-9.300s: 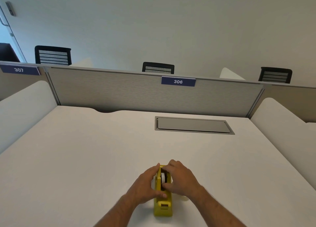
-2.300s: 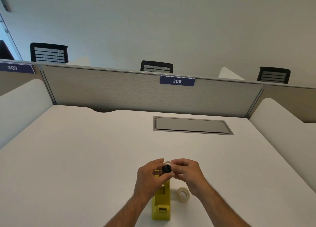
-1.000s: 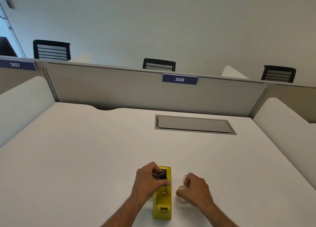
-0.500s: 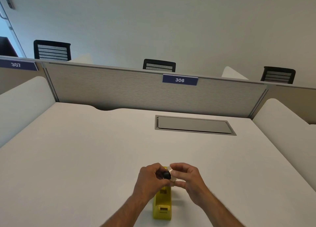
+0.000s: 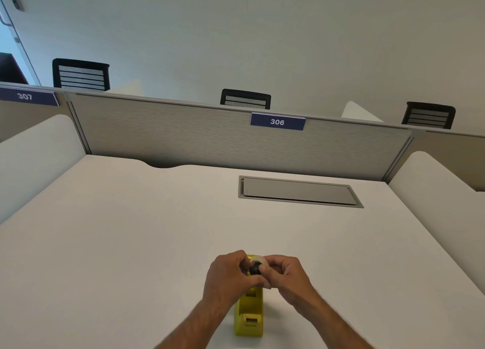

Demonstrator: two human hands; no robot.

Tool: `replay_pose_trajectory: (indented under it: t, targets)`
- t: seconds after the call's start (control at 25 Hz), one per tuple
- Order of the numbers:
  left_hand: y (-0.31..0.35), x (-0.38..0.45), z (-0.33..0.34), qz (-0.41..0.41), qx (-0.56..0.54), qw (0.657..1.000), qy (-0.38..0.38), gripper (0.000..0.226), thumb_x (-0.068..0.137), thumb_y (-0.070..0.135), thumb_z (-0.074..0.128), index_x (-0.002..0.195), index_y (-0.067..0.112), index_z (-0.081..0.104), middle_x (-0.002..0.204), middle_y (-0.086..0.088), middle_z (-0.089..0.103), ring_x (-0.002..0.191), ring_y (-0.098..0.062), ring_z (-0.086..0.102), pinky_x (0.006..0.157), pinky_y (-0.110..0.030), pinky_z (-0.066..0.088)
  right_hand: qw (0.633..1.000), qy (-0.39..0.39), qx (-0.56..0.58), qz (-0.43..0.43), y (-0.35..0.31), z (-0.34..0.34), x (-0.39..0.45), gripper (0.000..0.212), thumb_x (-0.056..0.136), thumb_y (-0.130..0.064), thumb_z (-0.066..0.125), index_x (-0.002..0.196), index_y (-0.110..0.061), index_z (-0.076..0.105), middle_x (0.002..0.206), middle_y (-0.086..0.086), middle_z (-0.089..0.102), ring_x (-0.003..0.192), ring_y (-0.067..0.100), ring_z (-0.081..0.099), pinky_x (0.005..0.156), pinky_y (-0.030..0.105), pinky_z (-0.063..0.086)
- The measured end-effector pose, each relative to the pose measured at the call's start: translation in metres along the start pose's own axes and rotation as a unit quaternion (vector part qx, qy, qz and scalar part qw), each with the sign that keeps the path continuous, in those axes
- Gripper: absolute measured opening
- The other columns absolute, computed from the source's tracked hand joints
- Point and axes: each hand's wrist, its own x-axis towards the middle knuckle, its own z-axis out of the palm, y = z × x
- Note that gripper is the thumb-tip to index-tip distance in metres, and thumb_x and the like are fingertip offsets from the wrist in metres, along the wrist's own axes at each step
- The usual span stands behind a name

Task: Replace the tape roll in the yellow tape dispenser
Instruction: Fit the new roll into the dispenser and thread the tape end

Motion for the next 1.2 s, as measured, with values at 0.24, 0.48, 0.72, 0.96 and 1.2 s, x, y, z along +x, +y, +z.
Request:
replay_pose_trajectory:
  t: [0.24,0.48,0.72,0.96,1.2]
  targets:
    - [-0.009,-0.003,0.001,-0.023,-0.201,0.979,0.012,0.041,0.062,0.028,0.092,0.096,0.035,0.072,0.079,0.013,0.072,0.07,-0.011,0.07,0.064,-0.025,0.062,0.998,0.0,0.068,0.019,0.003,-0.004,0.002,0.017,0.096,-0.013,0.065,0.106,-0.006,0.077,0.101,0.02,0.078,0.099,0.035,0.074,0.09,0.046,0.061]
    - [-0.012,-0.004,0.003,-0.05,-0.265,0.963,-0.014,0.032,0.08,0.013,0.081,0.111,0.018,0.075,0.101,0.004,0.078,0.081,-0.025,0.074,0.067,-0.04,0.065,0.996,-0.019,0.083,0.024,0.004,-0.004,0.002,0.02,0.094,-0.017,0.068,0.11,-0.008,0.076,0.106,0.019,0.077,0.103,0.034,0.073,0.094,0.047,0.06]
    - [-0.011,-0.003,0.002,-0.066,-0.301,0.951,-0.033,0.033,0.078,0.011,0.082,0.109,0.018,0.076,0.097,0.003,0.08,0.08,-0.023,0.076,0.068,-0.035,0.064,0.996,-0.04,0.076,0.008,0.002,-0.006,0.001,0.031,0.084,-0.018,0.079,0.112,-0.007,0.074,0.106,0.019,0.077,0.104,0.035,0.073,0.096,0.048,0.058]
    - [-0.013,0.0,0.004,-0.077,-0.326,0.942,-0.027,0.033,0.075,0.011,0.085,0.106,0.02,0.078,0.097,0.003,0.08,0.084,-0.019,0.076,0.065,-0.029,0.063,0.999,-0.019,0.037,-0.005,-0.001,-0.002,0.001,0.021,0.093,-0.008,0.069,0.114,-0.008,0.073,0.104,0.014,0.079,0.102,0.03,0.074,0.093,0.045,0.06]
    - [-0.013,0.002,0.009,-0.089,-0.318,0.944,0.005,0.035,0.072,0.013,0.087,0.105,0.021,0.078,0.091,0.01,0.08,0.081,-0.016,0.076,0.063,-0.027,0.062,1.0,0.008,0.019,-0.007,0.002,0.004,0.003,0.02,0.097,-0.006,0.063,0.114,-0.01,0.073,0.104,0.012,0.079,0.102,0.028,0.074,0.093,0.045,0.06]
